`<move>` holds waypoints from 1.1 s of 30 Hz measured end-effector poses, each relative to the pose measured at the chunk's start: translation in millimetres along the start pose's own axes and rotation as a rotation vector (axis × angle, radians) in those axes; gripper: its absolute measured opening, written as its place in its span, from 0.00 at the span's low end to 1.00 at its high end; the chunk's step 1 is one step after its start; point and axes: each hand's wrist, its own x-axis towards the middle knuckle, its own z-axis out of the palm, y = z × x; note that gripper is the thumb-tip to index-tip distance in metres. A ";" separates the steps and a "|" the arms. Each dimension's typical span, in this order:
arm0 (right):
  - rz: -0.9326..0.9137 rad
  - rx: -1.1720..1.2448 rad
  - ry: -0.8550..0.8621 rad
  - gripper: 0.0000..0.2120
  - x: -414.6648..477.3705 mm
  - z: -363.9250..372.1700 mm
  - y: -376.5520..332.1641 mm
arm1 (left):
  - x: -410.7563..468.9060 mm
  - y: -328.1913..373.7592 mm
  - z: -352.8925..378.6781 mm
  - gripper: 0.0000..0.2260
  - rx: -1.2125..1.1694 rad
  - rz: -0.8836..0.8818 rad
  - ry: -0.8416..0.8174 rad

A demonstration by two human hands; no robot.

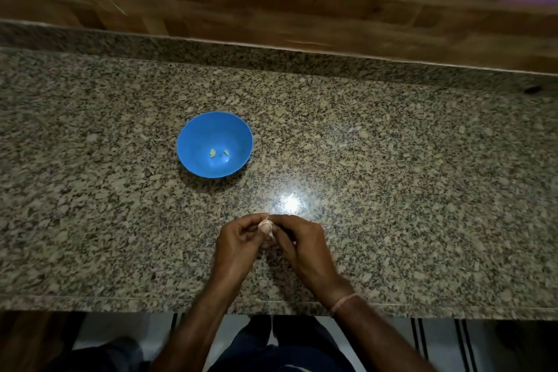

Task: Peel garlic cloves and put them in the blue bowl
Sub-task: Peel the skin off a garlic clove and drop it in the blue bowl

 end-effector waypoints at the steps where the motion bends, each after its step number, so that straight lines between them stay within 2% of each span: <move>1: 0.024 0.017 0.033 0.08 -1.3 2.4 1.1 | 0.5 0.1 -1.3 0.08 -0.019 -0.007 -0.025; 5: 0.063 0.017 0.106 0.08 -5.6 6.9 4.3 | 1.9 1.3 -3.9 0.07 -0.061 -0.035 -0.114; 11: 0.048 -0.063 0.104 0.04 -2.9 9.7 12.4 | 7.1 -3.3 -1.6 0.08 -0.071 -0.084 -0.094; 21: -0.163 -0.227 -0.081 0.04 27.6 -10.0 18.7 | 20.9 5.7 3.7 0.08 -0.113 -0.133 -0.061; 33: -0.012 -0.127 -0.025 0.01 29.6 -0.7 32.0 | 34.4 -5.1 13.1 0.09 0.008 -0.102 -0.014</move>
